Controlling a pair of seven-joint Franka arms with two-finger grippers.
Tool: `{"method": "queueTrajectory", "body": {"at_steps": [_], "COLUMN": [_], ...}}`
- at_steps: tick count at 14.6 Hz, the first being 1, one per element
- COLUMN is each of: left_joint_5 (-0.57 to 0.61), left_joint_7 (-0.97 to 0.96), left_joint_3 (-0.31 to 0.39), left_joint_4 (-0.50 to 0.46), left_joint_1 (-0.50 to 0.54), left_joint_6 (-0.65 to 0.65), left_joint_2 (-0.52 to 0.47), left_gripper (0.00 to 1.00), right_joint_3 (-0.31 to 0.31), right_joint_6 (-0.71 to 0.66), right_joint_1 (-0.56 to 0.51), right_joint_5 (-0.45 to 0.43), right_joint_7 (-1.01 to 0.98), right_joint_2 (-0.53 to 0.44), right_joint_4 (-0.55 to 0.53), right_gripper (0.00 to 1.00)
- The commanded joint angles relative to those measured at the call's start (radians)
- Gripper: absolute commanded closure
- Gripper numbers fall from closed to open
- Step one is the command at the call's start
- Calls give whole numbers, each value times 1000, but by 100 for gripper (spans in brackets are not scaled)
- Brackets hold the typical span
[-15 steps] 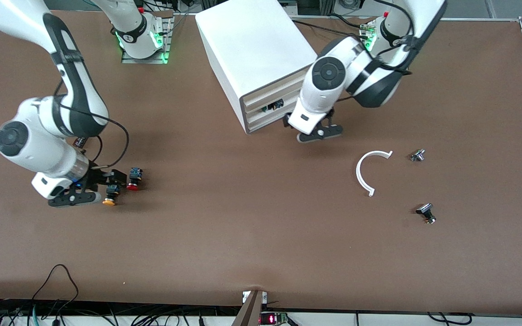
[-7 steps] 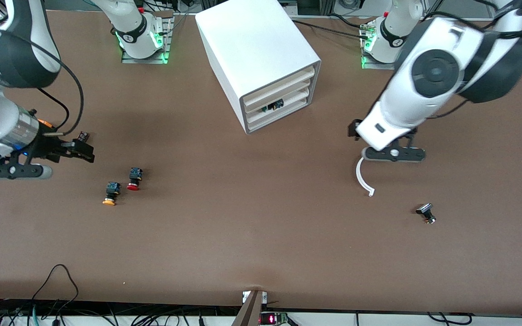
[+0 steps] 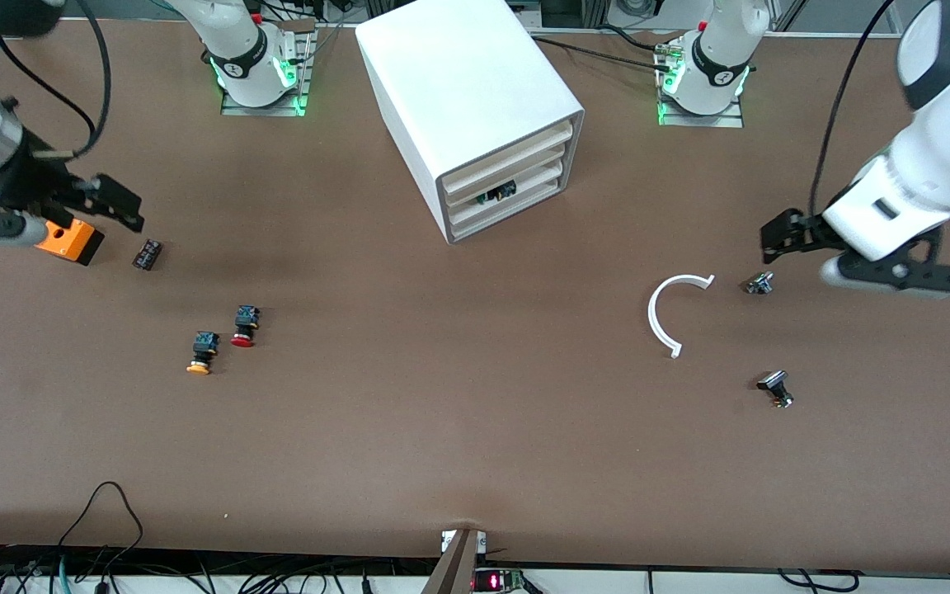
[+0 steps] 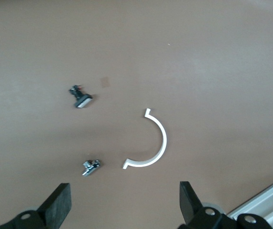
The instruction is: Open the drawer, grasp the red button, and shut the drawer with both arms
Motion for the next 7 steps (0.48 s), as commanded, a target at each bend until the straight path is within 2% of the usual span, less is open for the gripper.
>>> {"method": "queueTrajectory", "body": {"at_steps": [1, 4, 7], "left_joint_5": [-13, -45, -47], "left_joint_7": [13, 12, 12], "left_joint_3": [86, 149, 160], "left_joint_4": [-174, -186, -218], "left_joint_1": [-69, -95, -94], "left_joint_6": [70, 93, 91], "left_joint_2": [-151, -168, -191], "left_gripper": [0, 0, 0], "right_joint_3": [10, -7, -34], "right_joint_6": [-60, -93, -97], "right_joint_1": [-8, -9, -11], "right_joint_5": [-7, -6, 17], "right_joint_7": [14, 17, 28], "right_joint_2": [-62, -76, -84], "right_joint_4": [-6, -6, -12], "right_gripper": [1, 1, 1]}}
